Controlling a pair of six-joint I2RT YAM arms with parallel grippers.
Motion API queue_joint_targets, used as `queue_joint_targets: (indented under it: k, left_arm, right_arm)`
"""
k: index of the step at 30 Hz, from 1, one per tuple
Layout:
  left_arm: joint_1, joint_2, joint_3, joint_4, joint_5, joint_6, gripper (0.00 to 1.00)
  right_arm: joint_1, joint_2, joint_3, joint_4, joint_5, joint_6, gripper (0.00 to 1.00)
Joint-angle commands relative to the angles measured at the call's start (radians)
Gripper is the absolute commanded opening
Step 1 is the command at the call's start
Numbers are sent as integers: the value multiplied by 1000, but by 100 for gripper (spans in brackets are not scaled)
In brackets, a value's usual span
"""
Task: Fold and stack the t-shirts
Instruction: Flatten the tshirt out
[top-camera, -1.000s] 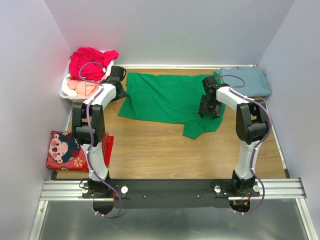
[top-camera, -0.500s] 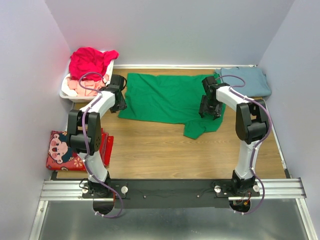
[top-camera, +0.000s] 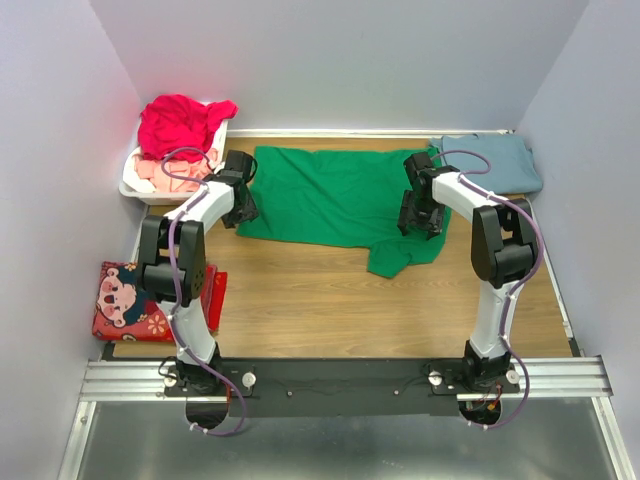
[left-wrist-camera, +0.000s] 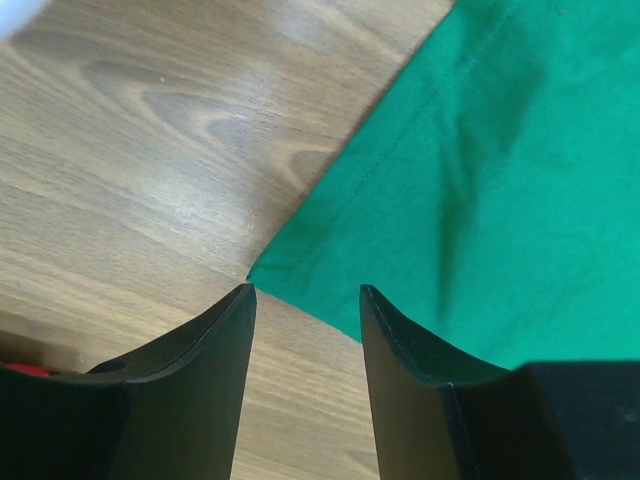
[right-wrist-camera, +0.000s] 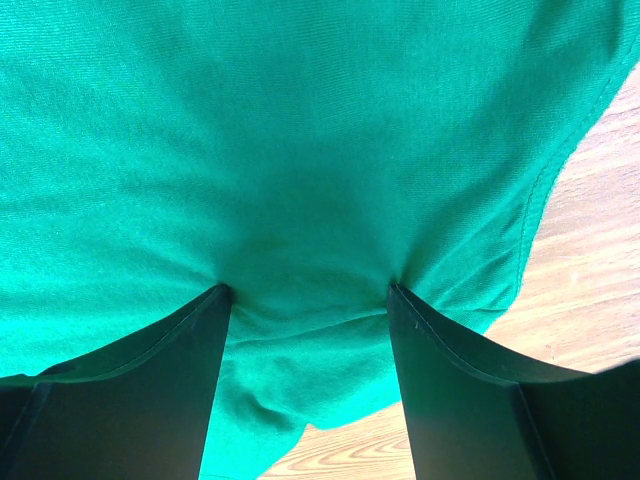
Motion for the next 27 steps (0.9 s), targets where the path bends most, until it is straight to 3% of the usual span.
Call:
queue_joint_targets:
  k: [1,21,24,27]
  left_arm:
    - [-1,42,15,-22,22,-28,56]
    - [-3,109,5,-48,21,-40,56]
    - [-1,129,14,-45,18,-38,52]
    - [-3,148,26,-39,16,-35,40]
  right_arm:
    - [-1,17,16,-44,32,8,72]
    - [-1,2,28,-44,27,14,72]
    - [-1,1,25,-46,24,14,72]
    - [-1,-2,19,-46,24,12,72]
